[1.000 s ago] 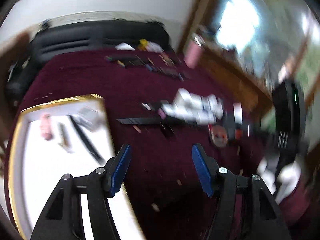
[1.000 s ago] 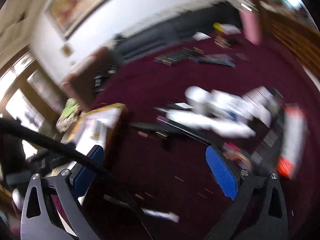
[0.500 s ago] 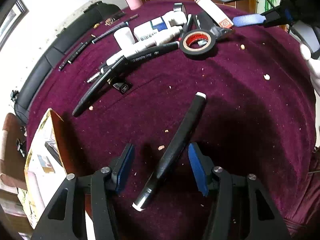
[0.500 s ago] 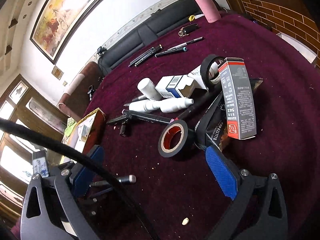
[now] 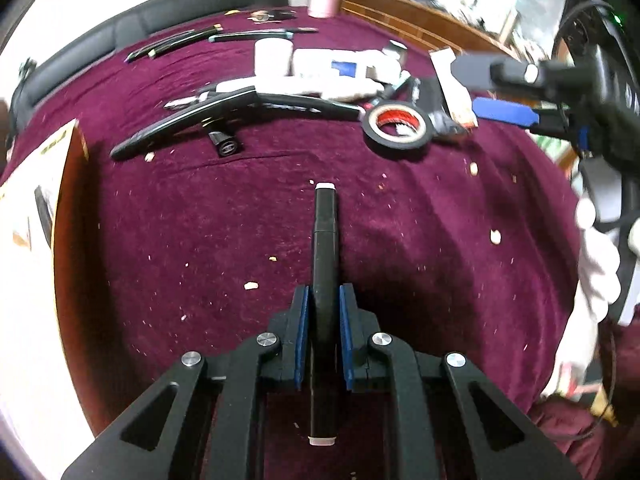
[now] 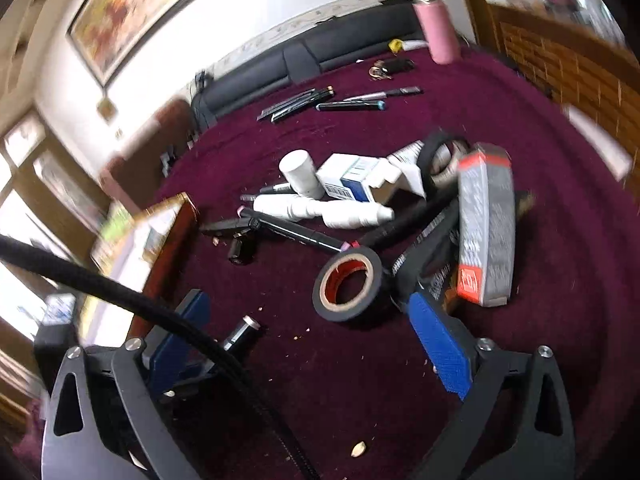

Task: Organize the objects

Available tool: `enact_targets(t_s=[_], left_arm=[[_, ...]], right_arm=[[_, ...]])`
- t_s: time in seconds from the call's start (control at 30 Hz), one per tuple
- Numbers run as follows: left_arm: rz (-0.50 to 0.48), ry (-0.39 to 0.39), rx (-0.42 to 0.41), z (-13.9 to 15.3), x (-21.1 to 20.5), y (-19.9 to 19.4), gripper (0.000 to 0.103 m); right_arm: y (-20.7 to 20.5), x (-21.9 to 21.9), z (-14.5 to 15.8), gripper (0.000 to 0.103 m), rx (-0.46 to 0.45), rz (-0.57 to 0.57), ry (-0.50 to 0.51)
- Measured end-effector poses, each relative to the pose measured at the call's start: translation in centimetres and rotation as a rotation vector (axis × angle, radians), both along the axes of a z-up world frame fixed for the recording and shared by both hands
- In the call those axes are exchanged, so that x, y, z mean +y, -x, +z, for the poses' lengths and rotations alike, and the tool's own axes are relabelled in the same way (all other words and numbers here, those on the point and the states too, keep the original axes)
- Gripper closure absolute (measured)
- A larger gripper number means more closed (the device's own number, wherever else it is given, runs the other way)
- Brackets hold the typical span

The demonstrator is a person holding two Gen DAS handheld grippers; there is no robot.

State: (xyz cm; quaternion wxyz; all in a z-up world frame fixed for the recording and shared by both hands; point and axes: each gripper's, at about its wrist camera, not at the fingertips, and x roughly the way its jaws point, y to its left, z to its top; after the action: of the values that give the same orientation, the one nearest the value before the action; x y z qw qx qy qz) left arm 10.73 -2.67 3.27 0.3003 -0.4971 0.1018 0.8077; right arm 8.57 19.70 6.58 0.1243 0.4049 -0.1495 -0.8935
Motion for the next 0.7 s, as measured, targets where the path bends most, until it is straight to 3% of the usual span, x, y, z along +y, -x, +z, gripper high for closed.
enact_targets(t_s=[0.1, 0.13, 0.2, 0.43, 0.5, 0.57, 0.63, 0.7], left_arm=[[0.042, -0.056, -0.011, -0.2, -0.6, 0.2, 0.092], [0.052, -0.068, -0.013, -0.2, -0.8, 0.2, 0.092], [0.064, -0.079, -0.012, -0.5, -0.6, 0.6, 0.092], [0.045, -0.024, 0.024, -0.7, 0.9, 0.8, 0.088], [0.027, -0.016, 0.037, -0.6, 1.6, 0.7, 0.076], [0.011, -0.003, 0.06, -0.7, 2.2, 0.3, 0.071], [0.011, 0.001, 0.087, -0.8, 2.4, -0.2, 0.072], [0.025, -0.056, 0.057, -0.7, 1.8, -0.1, 0.091]], right_arm=[[1.4, -2.9, -0.3, 0.028, -0.003, 0.03, -0.207], [1.9, -3.6, -0.8, 0.039, -0.02, 0.041, -0.253], [3.1, -4.4, -1.9, 0.046, -0.061, 0.044, -0.319], [5.9, -5.4, -4.2, 0.047, -0.119, 0.002, -0.493], [6.2, -5.8, -4.5, 0.046, -0.123, -0.004, -0.54], [6.3, -6.3, -4.9, 0.046, -0.122, -0.003, -0.593], [6.3, -7.0, -5.2, 0.046, -0.12, 0.004, -0.659], [5.9, -7.5, -5.4, 0.048, -0.105, 0.019, -0.702]])
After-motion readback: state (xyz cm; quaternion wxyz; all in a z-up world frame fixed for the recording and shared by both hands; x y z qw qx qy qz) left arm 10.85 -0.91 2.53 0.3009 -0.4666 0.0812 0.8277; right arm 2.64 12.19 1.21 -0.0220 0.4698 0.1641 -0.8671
